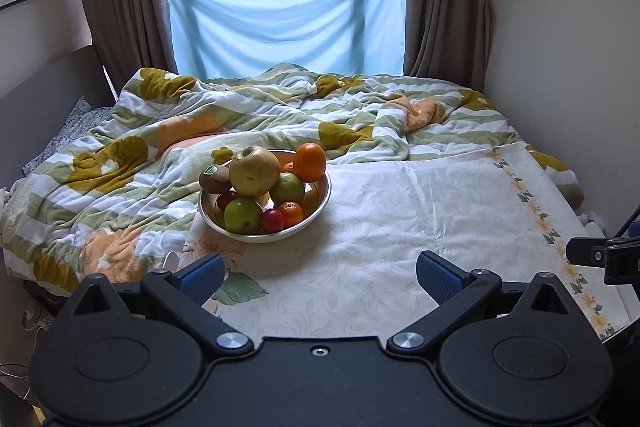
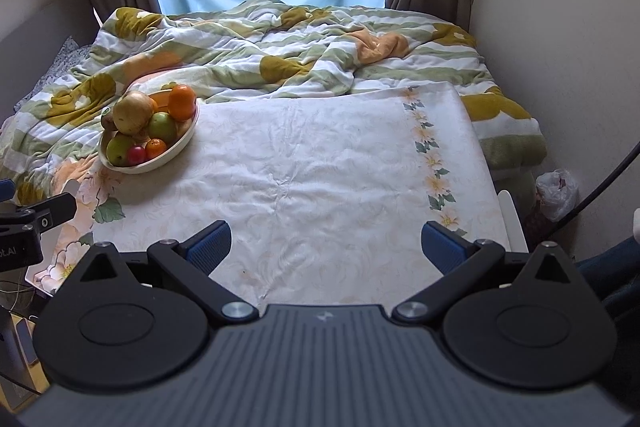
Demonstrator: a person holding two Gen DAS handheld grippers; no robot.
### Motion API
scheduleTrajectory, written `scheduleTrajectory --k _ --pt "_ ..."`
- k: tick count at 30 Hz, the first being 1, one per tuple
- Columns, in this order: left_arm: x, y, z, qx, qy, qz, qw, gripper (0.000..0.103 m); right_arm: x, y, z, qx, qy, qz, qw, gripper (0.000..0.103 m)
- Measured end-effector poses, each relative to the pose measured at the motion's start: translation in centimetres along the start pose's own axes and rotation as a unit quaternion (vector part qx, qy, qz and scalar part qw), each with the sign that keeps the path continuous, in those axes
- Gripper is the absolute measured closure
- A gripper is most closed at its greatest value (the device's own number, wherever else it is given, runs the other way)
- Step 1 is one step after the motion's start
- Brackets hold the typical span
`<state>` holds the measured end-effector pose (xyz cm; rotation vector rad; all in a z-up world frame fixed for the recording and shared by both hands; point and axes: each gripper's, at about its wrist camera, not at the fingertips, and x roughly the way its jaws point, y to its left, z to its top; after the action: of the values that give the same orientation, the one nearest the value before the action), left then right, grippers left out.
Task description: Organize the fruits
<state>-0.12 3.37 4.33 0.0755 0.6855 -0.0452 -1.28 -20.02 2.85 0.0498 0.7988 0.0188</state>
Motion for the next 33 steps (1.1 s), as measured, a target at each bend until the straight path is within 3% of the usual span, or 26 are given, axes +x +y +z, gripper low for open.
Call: scheduleTrajectory --k 33 --pt "0.7 0.9 0.2 0.0 -0.001 0.007 1.0 0.0 0.2 0.3 0.3 -0.001 0.002 -0.002 1.0 0.0"
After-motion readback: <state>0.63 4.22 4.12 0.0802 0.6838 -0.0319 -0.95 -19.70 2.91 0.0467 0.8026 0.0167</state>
